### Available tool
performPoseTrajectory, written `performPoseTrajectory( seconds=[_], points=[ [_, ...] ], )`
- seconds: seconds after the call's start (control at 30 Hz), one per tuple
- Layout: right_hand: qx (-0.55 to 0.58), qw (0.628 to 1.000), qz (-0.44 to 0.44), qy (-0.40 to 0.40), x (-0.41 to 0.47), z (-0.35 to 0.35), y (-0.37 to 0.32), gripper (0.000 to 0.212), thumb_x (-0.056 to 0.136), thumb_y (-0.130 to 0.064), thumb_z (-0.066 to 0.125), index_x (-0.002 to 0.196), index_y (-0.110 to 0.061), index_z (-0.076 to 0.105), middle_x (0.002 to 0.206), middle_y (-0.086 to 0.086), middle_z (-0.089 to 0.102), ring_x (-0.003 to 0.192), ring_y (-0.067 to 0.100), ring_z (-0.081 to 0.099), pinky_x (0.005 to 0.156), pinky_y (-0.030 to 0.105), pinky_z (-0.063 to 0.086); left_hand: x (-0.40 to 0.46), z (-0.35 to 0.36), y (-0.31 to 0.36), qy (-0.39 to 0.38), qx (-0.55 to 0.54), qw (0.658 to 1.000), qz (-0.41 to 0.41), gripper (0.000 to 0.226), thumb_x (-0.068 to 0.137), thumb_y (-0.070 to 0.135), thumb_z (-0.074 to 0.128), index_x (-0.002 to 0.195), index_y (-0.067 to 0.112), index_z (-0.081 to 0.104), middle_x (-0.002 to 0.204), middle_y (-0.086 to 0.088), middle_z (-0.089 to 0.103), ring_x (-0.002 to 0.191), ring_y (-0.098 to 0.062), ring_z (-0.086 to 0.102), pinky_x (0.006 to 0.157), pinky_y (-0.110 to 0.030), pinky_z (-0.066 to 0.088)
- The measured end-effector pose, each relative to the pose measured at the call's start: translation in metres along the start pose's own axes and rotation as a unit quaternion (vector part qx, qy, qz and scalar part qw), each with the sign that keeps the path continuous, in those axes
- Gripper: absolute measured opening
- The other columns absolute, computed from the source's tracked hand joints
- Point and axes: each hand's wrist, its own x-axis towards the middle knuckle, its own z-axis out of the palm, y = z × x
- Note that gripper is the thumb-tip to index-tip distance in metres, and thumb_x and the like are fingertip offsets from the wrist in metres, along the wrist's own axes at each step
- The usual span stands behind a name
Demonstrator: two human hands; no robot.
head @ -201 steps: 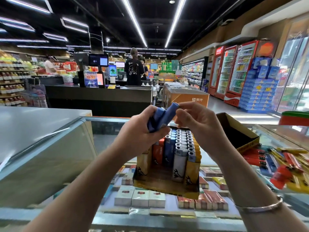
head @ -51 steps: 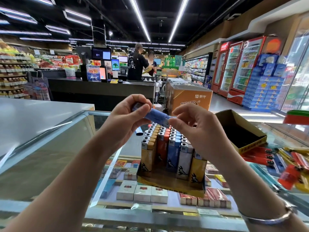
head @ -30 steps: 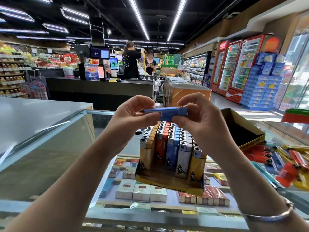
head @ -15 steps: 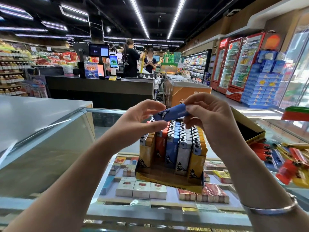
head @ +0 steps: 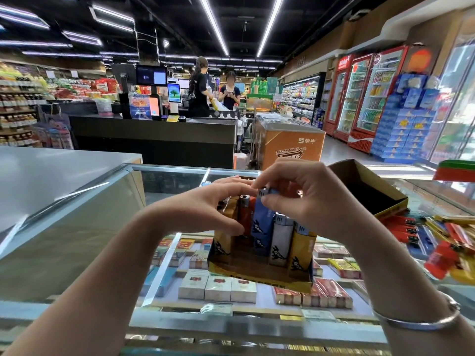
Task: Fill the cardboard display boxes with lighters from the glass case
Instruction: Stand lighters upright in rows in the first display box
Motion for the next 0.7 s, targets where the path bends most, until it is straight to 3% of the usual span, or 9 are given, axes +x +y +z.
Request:
performPoseTrajectory(
  seconds=[0.07,0.3,0.7],
  points=[
    [-0.038,0.999,0.005,-0.033,0.0005,0.0029,-0.0013,0.018,0.078,0.000,0.070,0.088,-0.015,0.070,0.074,-0.009,0.056,0.064,0.004,0.050,0.057,0.014,0.039,0.0002,-0.0005,-0.0008,0.004,0.011,1.000,-0.002,0.057,0.067,0.021,0.071,0.113,0.049,0.052,0.132,0.016,0.040,0.121,-0.011,0.046,0.094,-0.037,0.050],
    [-0.089,0.990,0.046,-0.099,0.0004,0.0071,-0.0043,0.018,0.081,-0.008,0.069,0.095,-0.018,0.068,0.090,-0.001,0.064,0.081,0.007,0.053,0.076,0.025,0.043,0.0011,-0.0007,-0.0009,0.012,0.036,0.999,0.016,0.057,0.068,0.020,0.070,0.117,0.043,0.054,0.129,0.023,0.041,0.119,-0.001,0.045,0.096,-0.032,0.048],
    [-0.134,0.985,0.041,-0.103,0.0016,0.0064,-0.0024,0.019,0.082,-0.007,0.067,0.098,-0.019,0.065,0.087,-0.017,0.051,0.087,-0.002,0.047,0.078,0.013,0.035,0.0006,-0.0007,-0.0016,0.005,0.031,0.999,0.006,0.054,0.069,0.023,0.068,0.115,0.048,0.051,0.130,0.025,0.039,0.121,-0.006,0.044,0.098,-0.037,0.047]
  ],
)
